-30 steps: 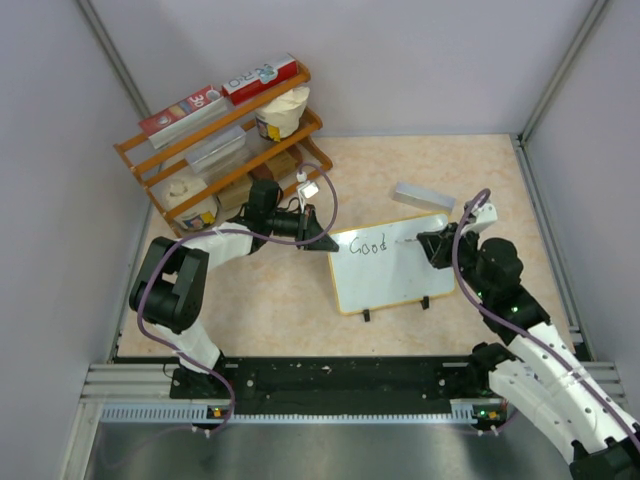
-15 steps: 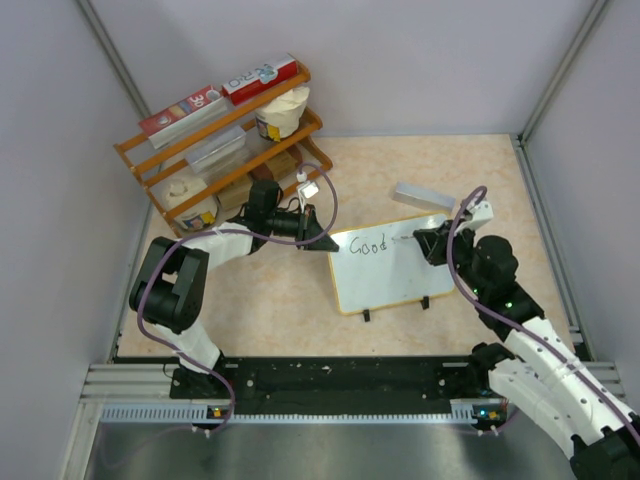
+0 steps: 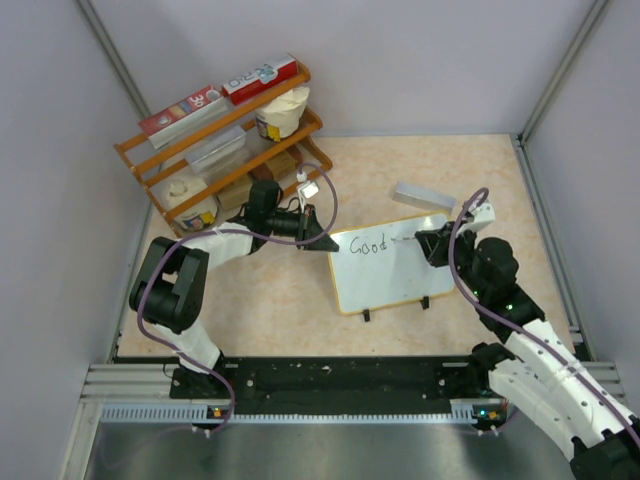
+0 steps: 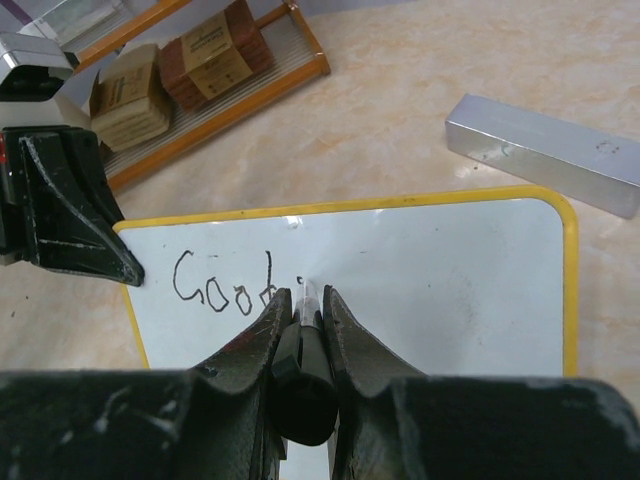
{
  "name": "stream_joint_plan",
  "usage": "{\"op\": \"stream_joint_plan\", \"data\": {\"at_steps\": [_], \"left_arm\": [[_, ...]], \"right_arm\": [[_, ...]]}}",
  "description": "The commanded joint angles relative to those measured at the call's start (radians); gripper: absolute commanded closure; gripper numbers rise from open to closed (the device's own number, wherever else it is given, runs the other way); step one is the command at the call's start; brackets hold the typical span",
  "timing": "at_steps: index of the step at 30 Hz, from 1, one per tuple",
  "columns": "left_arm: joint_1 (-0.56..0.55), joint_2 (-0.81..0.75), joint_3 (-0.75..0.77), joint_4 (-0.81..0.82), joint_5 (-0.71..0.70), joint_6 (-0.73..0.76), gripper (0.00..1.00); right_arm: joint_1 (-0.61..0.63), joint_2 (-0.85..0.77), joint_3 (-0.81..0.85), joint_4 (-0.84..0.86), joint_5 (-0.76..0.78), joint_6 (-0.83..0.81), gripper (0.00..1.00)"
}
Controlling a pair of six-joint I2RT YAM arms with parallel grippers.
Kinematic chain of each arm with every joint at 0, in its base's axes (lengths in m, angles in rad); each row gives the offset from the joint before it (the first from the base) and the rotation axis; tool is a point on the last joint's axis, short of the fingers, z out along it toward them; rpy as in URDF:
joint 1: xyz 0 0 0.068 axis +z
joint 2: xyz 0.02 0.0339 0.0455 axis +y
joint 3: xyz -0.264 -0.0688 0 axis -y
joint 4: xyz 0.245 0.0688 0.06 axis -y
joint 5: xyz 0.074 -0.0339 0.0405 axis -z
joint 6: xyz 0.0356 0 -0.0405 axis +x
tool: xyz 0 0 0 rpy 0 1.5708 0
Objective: Write a sentence on the whiteboard
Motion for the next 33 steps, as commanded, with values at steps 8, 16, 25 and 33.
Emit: {"op": "stream_joint_plan", "data": {"at_steps": [8,16,25,33], "left_arm": [[-0.04,0.025,-0.02,-0.042,0.004,0.1,1.0],[-0.041,0.026,-0.019,-0.044,0.005,0.1,1.0],[-0.043,0.026,-0.019,-0.044,0.005,0.101,1.0],[-0.044,0.028,-0.017,-0.046,0.005,0.1,1.0]], "right_arm": [[0.007,-0.031,0.011,-0.025,0.107,0.001,1.0],[0.007,0.001,0.04,0.013,0.072,0.008,1.0],[0.007,0.017,0.037,0.044,0.038,0.033,1.0],[0.007,0.021,0.034,0.047,0.022,0.037,1.0]]}}
